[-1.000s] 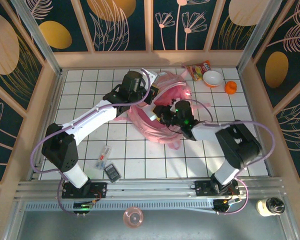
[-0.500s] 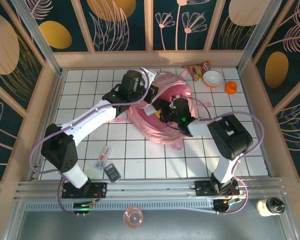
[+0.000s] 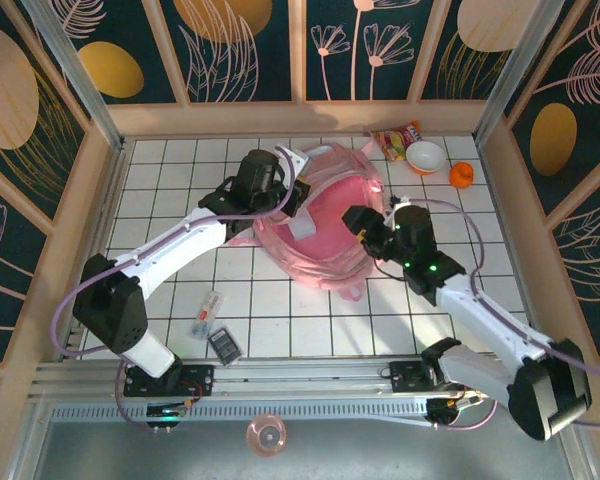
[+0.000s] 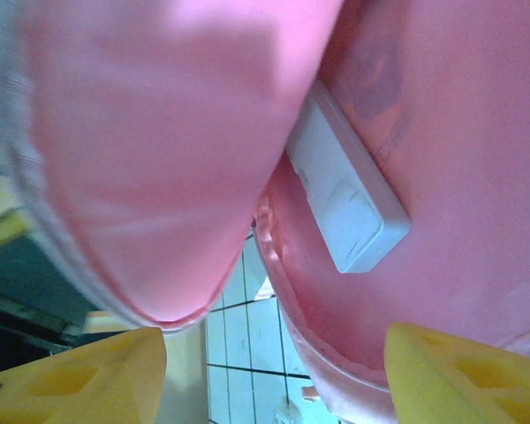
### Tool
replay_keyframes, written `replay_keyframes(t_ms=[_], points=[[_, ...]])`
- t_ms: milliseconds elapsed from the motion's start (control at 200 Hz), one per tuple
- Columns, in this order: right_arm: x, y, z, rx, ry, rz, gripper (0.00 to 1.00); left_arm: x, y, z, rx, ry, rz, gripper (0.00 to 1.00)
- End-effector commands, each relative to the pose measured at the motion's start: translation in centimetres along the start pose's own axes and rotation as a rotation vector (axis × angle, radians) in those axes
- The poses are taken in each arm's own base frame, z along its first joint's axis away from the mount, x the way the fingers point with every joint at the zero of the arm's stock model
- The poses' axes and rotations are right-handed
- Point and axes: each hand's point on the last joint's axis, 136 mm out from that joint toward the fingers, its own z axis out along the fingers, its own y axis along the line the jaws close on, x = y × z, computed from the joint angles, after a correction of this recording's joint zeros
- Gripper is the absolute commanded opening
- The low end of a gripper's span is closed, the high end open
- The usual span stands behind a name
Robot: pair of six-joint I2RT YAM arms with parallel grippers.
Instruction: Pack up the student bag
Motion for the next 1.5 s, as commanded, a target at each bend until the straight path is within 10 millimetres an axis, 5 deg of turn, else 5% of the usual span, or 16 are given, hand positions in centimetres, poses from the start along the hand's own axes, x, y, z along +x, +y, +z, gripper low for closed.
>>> replay_keyframes(t_ms=[0, 165, 270, 420, 540, 636, 816, 1196, 1491], points=[[-1.7, 0.8, -2.5, 0.074, -0.045, -0.117, 0.66, -0.4, -0.7, -1.6, 0.043, -0.006, -0.004, 0.45], [-2.7, 2.2, -3.9, 0.136, -0.047, -0.266, 0.65, 4.0, -0.3, -4.2, 0.006, 0.131, -0.15, 0.68], [-2.4, 1.9, -3.6, 0.148, -0.021, -0.298, 0.65, 7.9, 0.7, -6.7, -0.103, 0.255, -0.336, 0.71], [-1.6, 1.6, -2.5, 0.122, 0.012, -0.298, 0.64, 16.3, 1.7, -10.3, -0.293, 0.476, -0.612, 0.7], [-1.2, 1.5, -1.9, 0.116, 0.031, -0.315, 0.64, 23.0, 2.7, -12.9, -0.477, 0.65, -0.734, 0.71], [-1.0, 1.5, -1.7, 0.123, 0.041, -0.331, 0.64, 26.4, 3.1, -14.0, -0.564, 0.747, -0.759, 0.71], [-0.6, 1.7, -1.8, 0.11, 0.041, -0.341, 0.64, 29.4, 4.4, -14.8, -0.674, 0.763, -0.754, 0.75], [0.4, 1.8, -1.7, 0.088, 0.049, -0.335, 0.63, 33.9, 5.0, -13.4, -0.679, 0.779, -0.823, 0.85], [0.1, 1.9, -1.7, 0.091, 0.036, -0.335, 0.63, 34.7, 5.7, -12.6, -0.687, 0.771, -0.823, 0.68]])
